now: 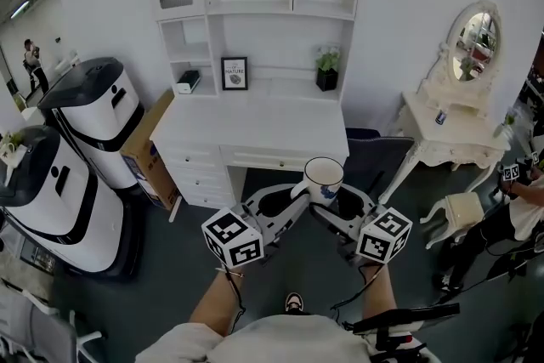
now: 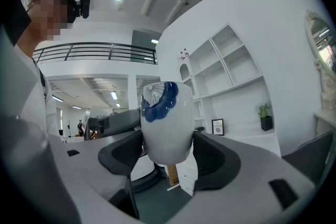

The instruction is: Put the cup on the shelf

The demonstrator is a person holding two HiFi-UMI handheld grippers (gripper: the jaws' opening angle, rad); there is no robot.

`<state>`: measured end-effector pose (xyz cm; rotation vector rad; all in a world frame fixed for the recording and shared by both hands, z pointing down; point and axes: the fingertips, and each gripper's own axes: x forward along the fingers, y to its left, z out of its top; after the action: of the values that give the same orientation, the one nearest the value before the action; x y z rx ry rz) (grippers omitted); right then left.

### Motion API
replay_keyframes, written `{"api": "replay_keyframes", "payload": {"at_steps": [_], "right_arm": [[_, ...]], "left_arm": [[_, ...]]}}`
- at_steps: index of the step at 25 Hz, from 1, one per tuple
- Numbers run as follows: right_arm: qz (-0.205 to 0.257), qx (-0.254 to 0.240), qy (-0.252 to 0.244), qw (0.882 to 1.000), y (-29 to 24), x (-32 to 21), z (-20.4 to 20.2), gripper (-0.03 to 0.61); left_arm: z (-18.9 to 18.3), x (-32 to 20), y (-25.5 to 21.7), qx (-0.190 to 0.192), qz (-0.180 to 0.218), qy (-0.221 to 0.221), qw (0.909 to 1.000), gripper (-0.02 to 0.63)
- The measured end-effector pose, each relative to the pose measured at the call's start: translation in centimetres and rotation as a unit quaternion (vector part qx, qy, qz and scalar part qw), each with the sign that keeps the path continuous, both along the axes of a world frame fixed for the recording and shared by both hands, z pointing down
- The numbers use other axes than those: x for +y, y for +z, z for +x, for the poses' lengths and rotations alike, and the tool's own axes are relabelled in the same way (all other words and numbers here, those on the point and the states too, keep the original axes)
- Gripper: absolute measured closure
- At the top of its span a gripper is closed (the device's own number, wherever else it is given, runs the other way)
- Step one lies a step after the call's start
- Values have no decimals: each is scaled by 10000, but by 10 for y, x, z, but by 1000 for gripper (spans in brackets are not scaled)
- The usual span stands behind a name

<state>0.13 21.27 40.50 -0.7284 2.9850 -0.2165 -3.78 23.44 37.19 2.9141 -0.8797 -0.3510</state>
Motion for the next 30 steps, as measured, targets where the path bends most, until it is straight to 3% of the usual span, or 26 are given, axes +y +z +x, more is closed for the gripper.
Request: {"api": "replay_keyframes", "payload": {"at_steps": [17, 30], "right_arm": [[-9, -128, 6, 9999, -5, -140, 59, 267], [-62, 87, -197, 9997, 6, -186, 48, 267]], "left_arm": [[60, -139, -7, -157, -17, 11, 9999, 551], [50, -184, 5, -156, -129, -229, 9995, 551]]}}
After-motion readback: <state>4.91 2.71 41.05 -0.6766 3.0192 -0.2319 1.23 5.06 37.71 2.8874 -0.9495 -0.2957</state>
